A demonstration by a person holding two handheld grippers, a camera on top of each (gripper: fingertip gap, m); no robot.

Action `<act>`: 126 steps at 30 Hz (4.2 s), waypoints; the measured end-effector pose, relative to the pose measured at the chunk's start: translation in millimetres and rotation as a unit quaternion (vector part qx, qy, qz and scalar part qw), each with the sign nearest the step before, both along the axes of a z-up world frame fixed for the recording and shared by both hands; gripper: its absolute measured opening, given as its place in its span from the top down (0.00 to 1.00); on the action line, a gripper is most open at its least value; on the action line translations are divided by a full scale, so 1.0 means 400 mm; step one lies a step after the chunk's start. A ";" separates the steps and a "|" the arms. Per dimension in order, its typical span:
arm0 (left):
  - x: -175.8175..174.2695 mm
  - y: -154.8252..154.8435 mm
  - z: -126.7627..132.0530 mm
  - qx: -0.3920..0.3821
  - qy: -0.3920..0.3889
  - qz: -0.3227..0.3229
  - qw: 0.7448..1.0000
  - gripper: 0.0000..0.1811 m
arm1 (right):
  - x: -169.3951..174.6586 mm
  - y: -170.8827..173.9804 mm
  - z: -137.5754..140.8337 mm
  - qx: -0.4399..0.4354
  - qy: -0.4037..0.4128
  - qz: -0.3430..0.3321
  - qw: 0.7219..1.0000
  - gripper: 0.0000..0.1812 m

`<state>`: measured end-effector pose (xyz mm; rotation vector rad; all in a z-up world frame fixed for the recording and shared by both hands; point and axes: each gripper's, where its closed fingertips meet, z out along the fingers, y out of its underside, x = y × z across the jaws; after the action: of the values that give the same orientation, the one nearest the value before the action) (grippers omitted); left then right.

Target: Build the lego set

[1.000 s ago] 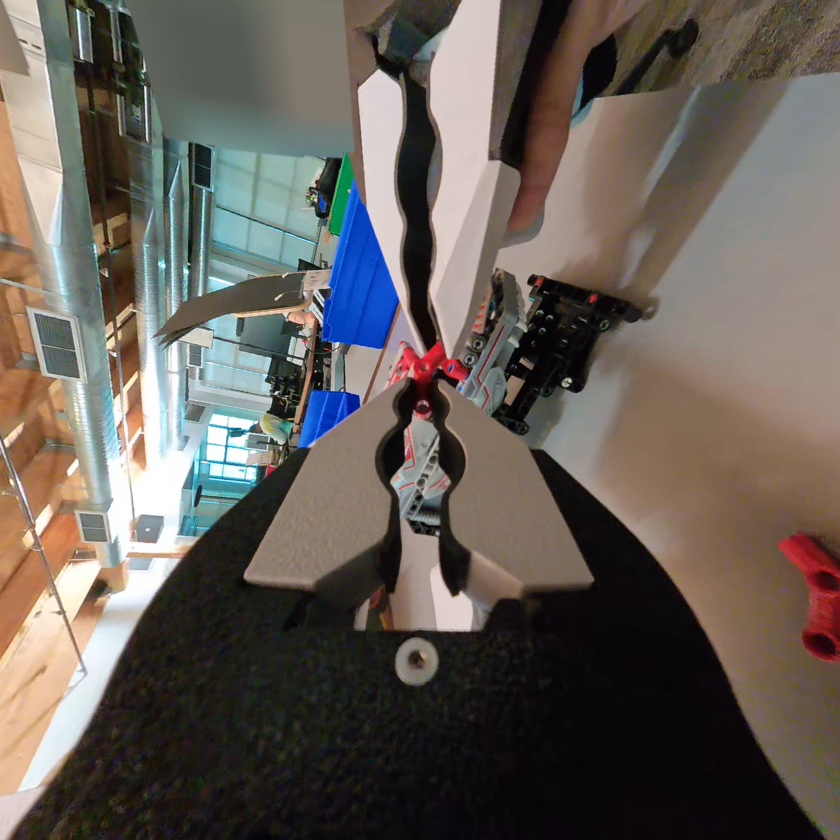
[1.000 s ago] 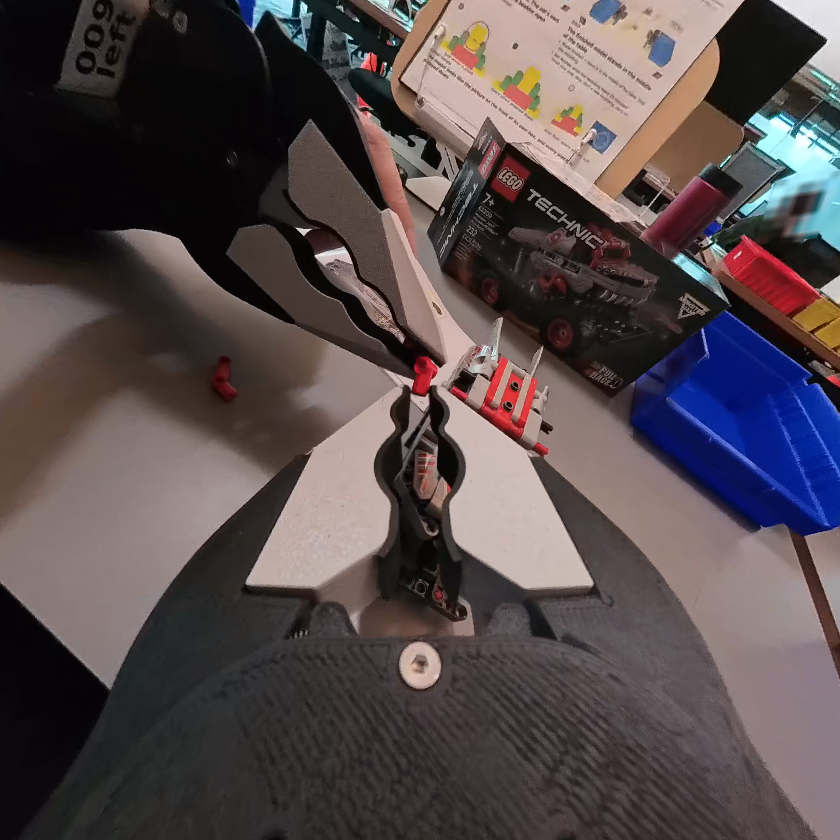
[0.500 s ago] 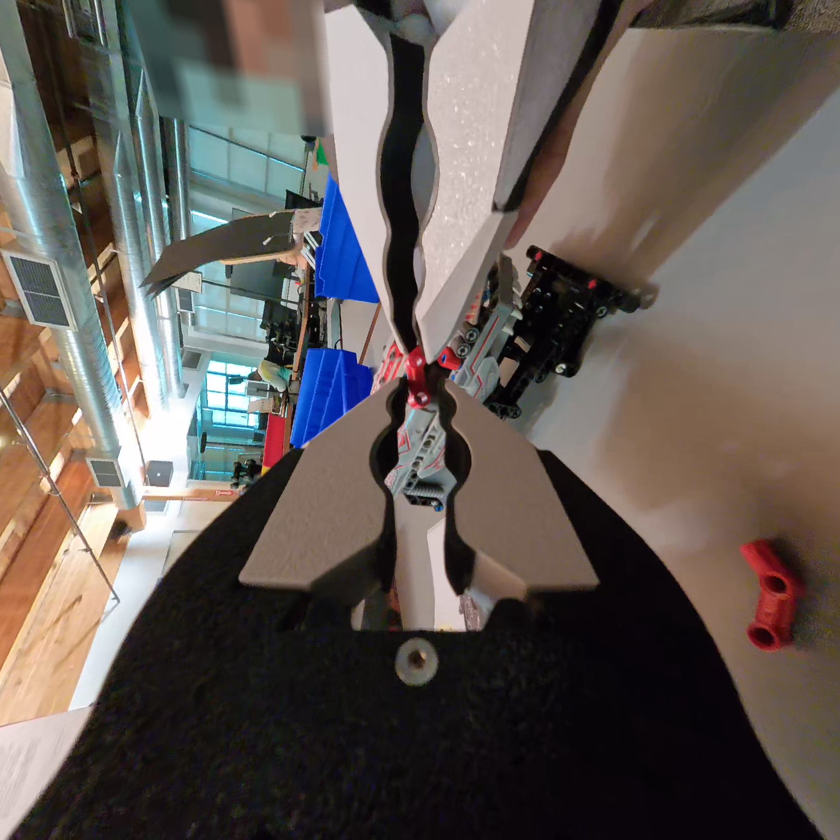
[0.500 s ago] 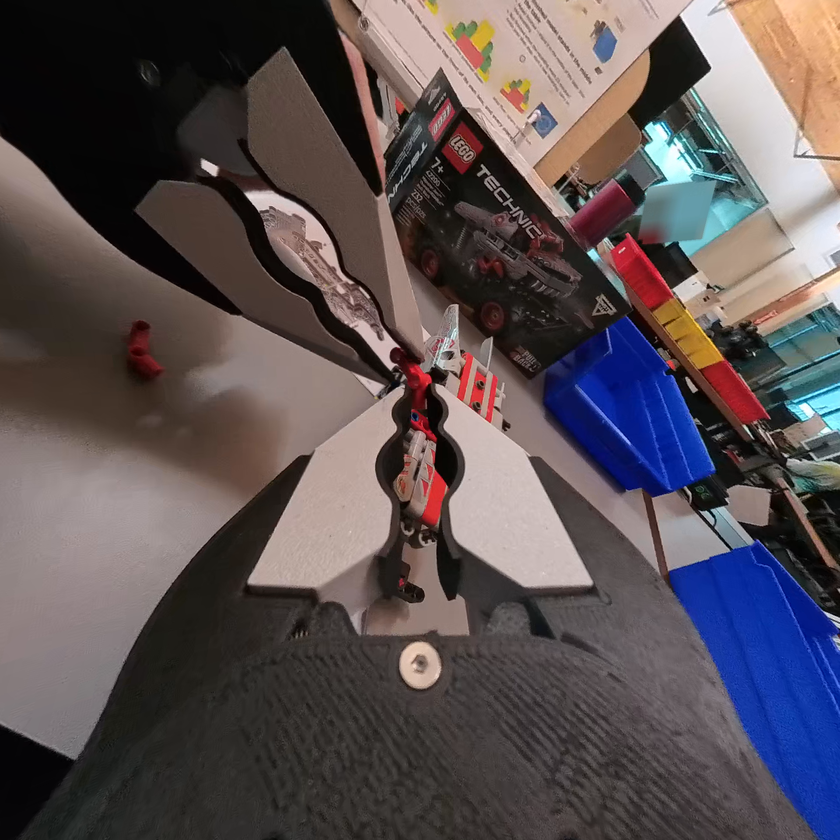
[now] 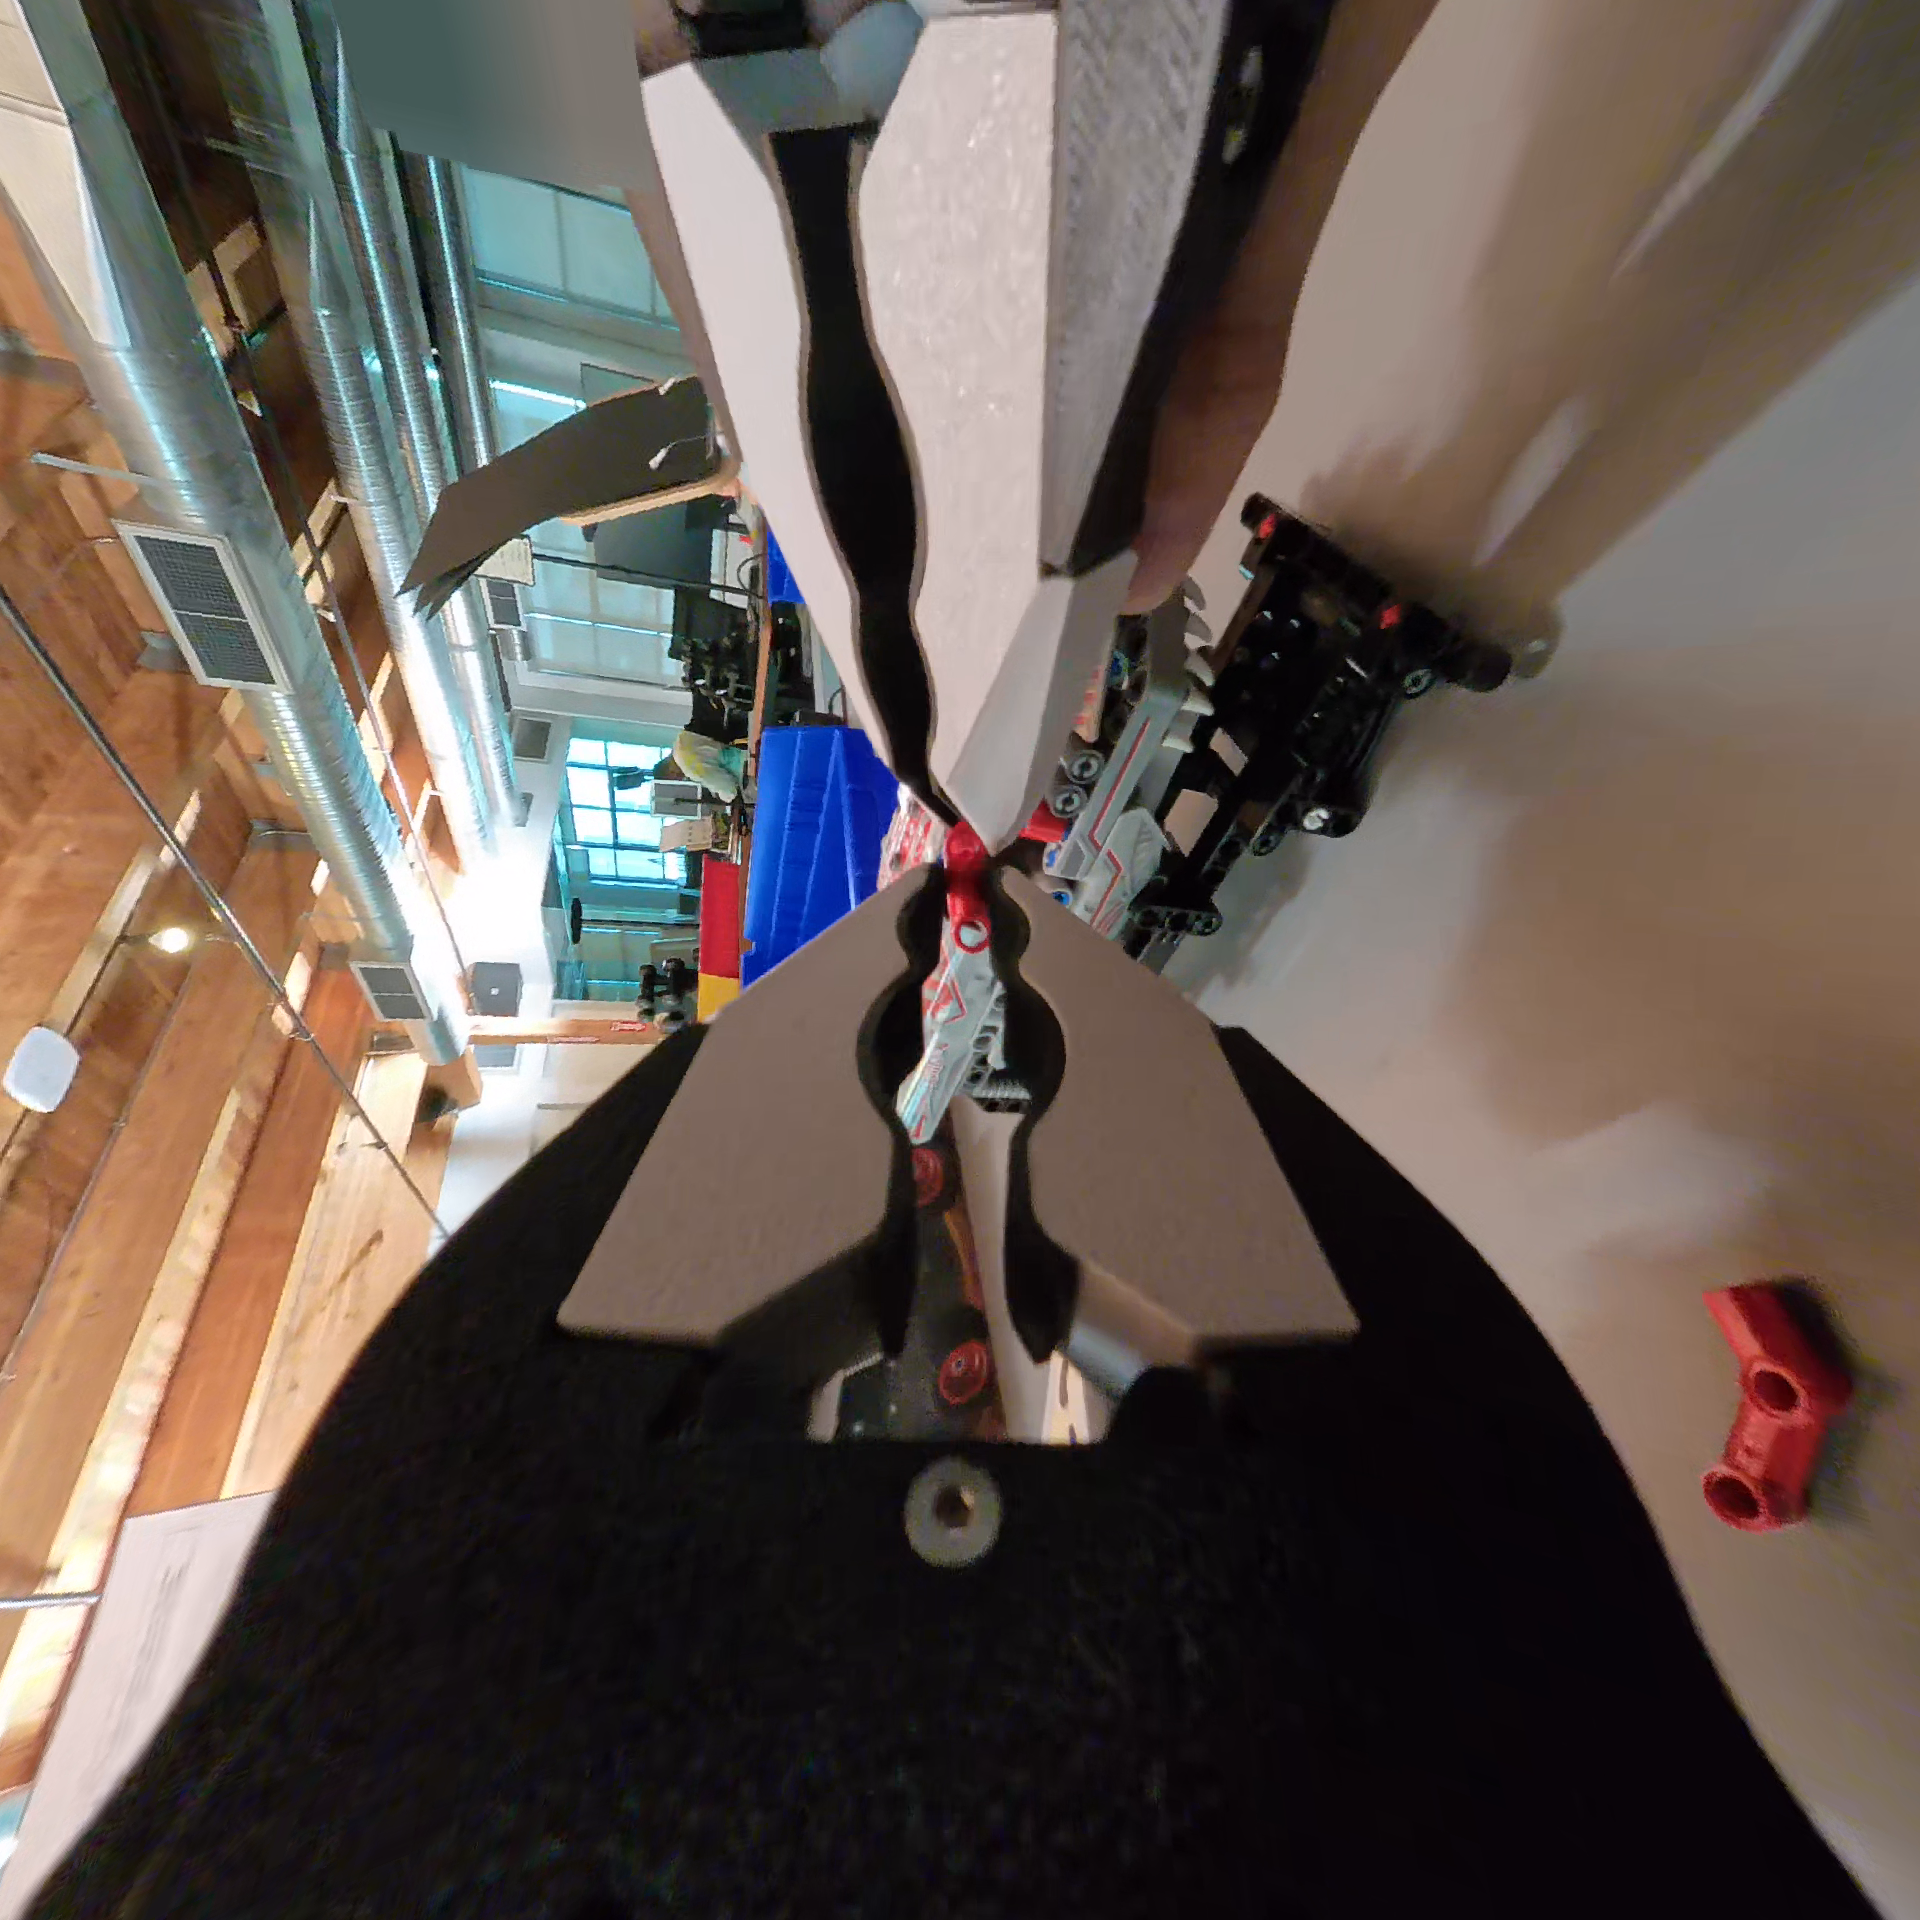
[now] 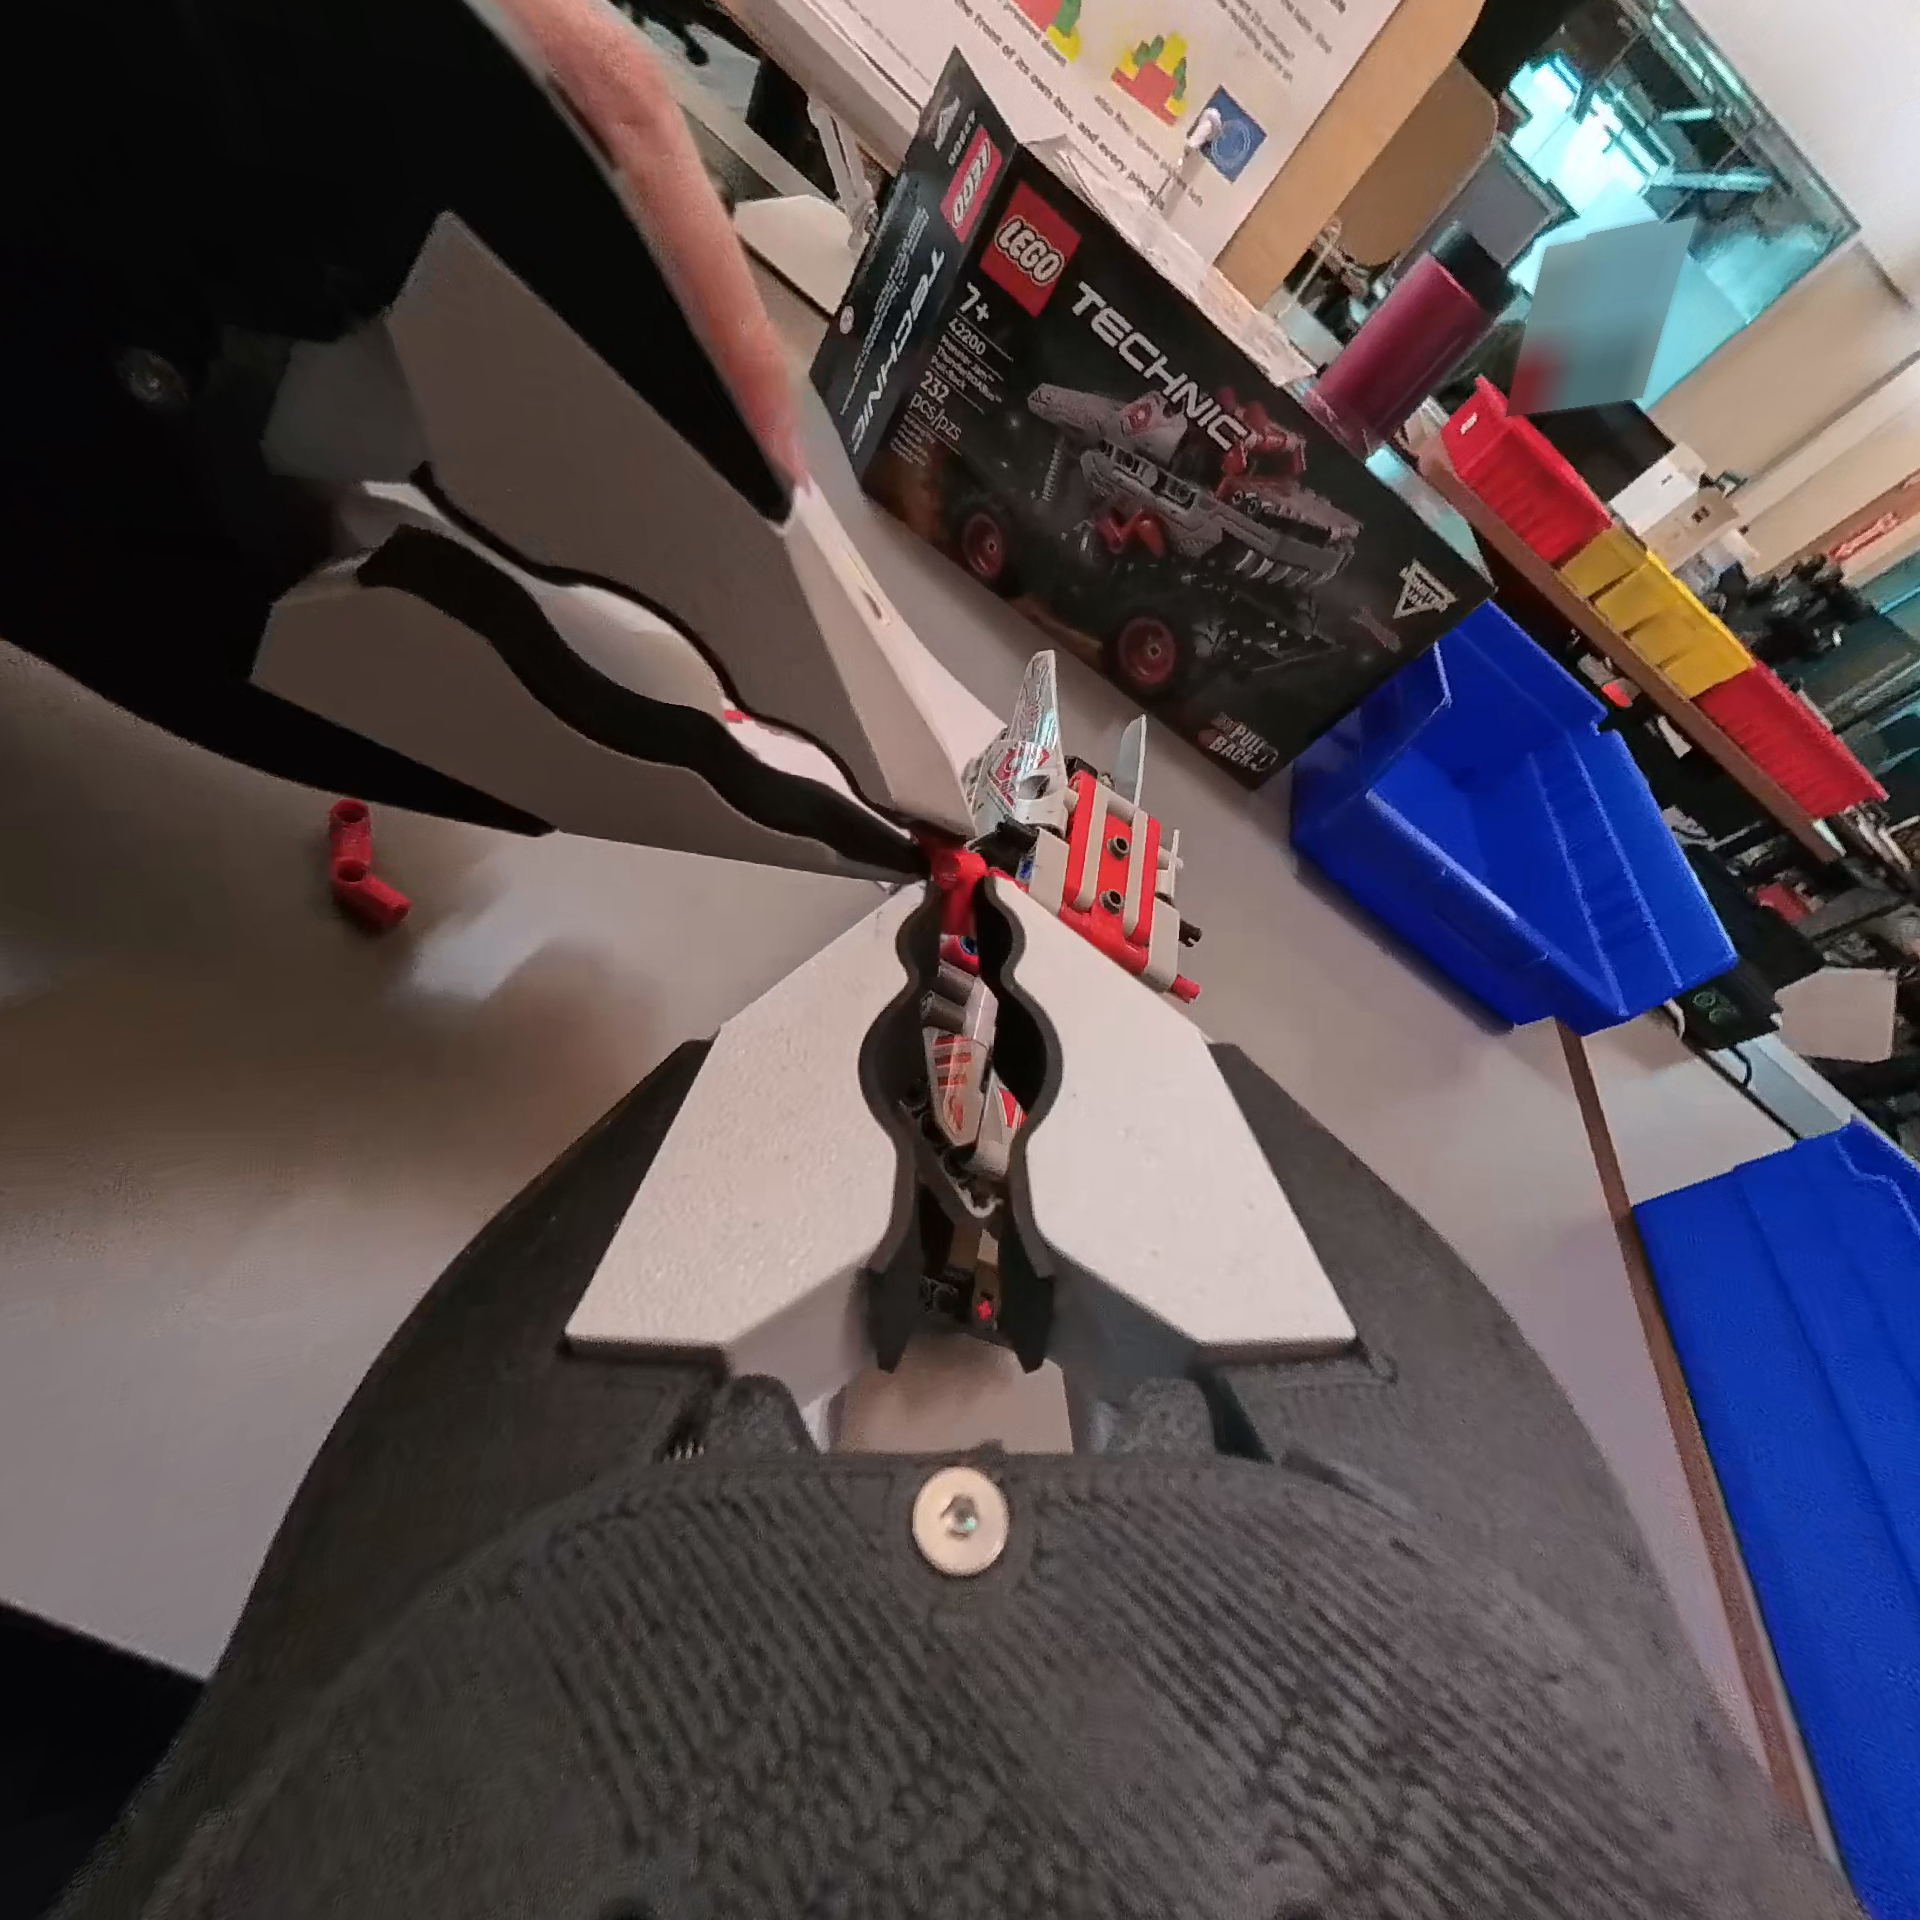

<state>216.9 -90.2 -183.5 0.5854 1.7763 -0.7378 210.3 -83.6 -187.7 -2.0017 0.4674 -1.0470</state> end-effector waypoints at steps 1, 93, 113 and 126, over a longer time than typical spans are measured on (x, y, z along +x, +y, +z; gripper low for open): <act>0.000 0.000 -0.002 0.004 -0.001 0.005 1.000 0.98 | 0.001 -0.004 -0.002 0.000 0.004 -0.004 1.000 0.97; -0.021 -0.009 0.002 0.015 -0.115 -0.129 0.985 0.98 | 0.099 -0.029 -0.036 0.138 0.196 0.065 0.969 0.61; -0.012 -0.014 -0.005 0.006 -0.071 -0.118 0.990 0.98 | 0.103 -0.030 -0.042 0.099 0.172 0.024 0.980 0.62; -0.011 -0.011 -0.011 0.061 -0.091 -0.107 0.988 0.98 | 0.099 -0.032 -0.054 0.014 0.126 0.034 0.991 0.60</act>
<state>212.4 -94.6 -188.0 0.9097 1.6125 -0.6995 250.1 -96.5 -209.3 -2.1203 0.5381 -0.7452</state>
